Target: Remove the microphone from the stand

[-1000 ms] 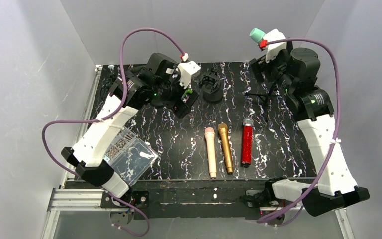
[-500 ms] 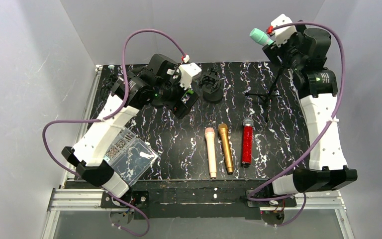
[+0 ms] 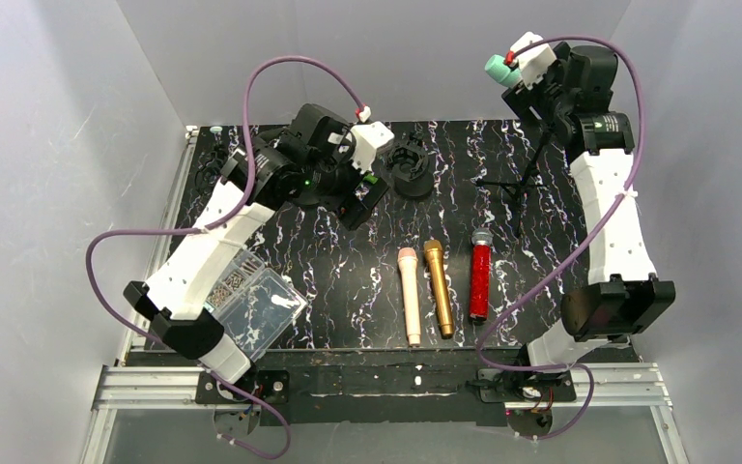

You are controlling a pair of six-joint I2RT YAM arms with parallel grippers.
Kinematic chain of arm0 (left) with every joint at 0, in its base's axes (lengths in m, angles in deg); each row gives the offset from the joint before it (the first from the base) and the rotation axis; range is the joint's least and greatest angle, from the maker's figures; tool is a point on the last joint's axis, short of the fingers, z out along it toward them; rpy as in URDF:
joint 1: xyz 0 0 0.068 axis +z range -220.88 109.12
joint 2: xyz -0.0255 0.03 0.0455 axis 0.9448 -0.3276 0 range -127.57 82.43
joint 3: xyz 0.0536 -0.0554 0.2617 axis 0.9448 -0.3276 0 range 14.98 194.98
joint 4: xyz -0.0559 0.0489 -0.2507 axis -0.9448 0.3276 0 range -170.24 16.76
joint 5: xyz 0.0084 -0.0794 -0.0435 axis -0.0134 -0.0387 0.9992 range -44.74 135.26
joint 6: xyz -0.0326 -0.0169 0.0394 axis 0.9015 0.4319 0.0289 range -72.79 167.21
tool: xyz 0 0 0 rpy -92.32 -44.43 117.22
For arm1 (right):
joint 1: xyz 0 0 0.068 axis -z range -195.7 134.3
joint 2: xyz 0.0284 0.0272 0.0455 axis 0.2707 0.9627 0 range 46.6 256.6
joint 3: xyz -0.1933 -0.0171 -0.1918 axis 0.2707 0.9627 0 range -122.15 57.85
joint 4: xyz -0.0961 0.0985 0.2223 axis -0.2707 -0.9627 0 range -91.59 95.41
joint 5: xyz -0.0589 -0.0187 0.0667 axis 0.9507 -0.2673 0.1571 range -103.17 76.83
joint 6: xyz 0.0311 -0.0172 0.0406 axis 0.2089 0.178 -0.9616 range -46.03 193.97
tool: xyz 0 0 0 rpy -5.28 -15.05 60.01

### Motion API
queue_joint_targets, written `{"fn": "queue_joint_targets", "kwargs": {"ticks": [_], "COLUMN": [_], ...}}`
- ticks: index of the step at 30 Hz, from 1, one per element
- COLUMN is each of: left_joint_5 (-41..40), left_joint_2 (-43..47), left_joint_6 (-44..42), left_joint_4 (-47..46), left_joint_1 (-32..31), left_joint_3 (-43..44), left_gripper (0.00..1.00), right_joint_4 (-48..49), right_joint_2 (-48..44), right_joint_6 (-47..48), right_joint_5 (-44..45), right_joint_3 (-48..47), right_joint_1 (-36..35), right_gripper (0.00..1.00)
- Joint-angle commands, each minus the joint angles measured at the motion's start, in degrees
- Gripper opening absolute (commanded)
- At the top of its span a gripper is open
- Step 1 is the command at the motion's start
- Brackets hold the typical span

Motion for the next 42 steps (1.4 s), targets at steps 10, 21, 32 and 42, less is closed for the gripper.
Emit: {"fn": "queue_joint_targets", "kwargs": {"ticks": [10, 21, 32, 42], "left_joint_5": [0.5, 0.2, -1.0, -1.3], "left_joint_2": [-1.7, -2.0, -1.4, -1.3], "left_joint_6": [-0.4, -0.7, -1.6, -1.7], "left_joint_4": [1.7, 1.6, 1.5, 1.5], "left_joint_1": [0.2, 0.2, 0.2, 0.3], "left_joint_3": [2.2, 2.0, 1.0, 0.8], "left_gripper": [0.98, 0.98, 0.98, 0.98], "right_joint_4": [2.2, 4.3, 7.0, 7.8], "right_joint_2": [3.3, 7.7, 6.7, 4.2], "right_joint_6": [1.3, 2.1, 2.3, 5.4], "right_joint_5": [-2.5, -2.7, -2.9, -1.8], "right_joint_3": [-2.7, -4.6, -3.9, -4.7], "right_joint_1": [1.3, 1.5, 1.7, 1.6], "right_gripper": [0.88, 0.81, 0.3, 0.01]}}
